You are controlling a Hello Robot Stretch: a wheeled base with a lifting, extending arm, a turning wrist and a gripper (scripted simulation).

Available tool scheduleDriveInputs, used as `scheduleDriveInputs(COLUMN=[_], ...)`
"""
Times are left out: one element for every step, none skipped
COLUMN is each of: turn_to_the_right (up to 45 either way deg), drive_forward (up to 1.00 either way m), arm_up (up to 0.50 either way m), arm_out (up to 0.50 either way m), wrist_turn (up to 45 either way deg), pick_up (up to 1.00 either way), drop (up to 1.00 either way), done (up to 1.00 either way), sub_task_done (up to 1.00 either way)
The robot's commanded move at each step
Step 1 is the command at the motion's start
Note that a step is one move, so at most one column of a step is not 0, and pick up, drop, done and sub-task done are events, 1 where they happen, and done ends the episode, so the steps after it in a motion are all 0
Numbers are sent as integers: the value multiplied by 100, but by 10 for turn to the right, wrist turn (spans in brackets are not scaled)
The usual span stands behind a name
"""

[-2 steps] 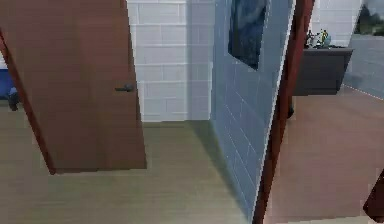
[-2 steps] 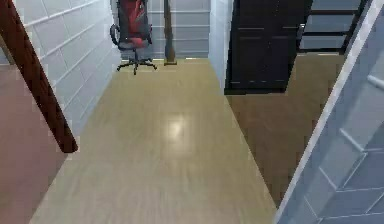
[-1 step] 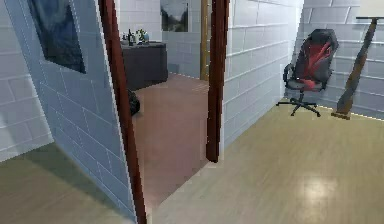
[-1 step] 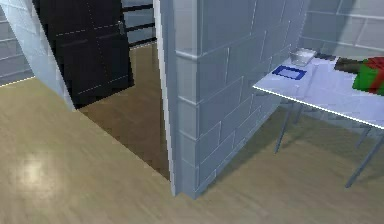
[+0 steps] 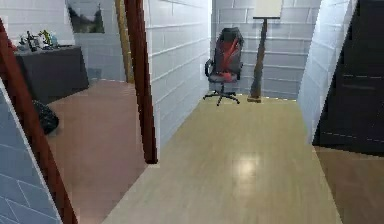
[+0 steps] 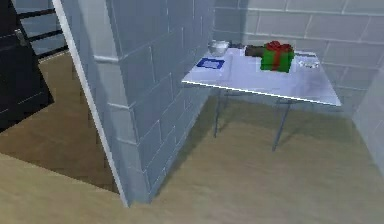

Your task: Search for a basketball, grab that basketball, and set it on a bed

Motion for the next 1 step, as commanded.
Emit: scheduleDriveInputs(turn_to_the_right=[0], drive_forward=[20], arm_up=[0], arm_out=[0], wrist_turn=[0], pick_up=[0], drop=[0], done=[0], sub_task_done=[0])
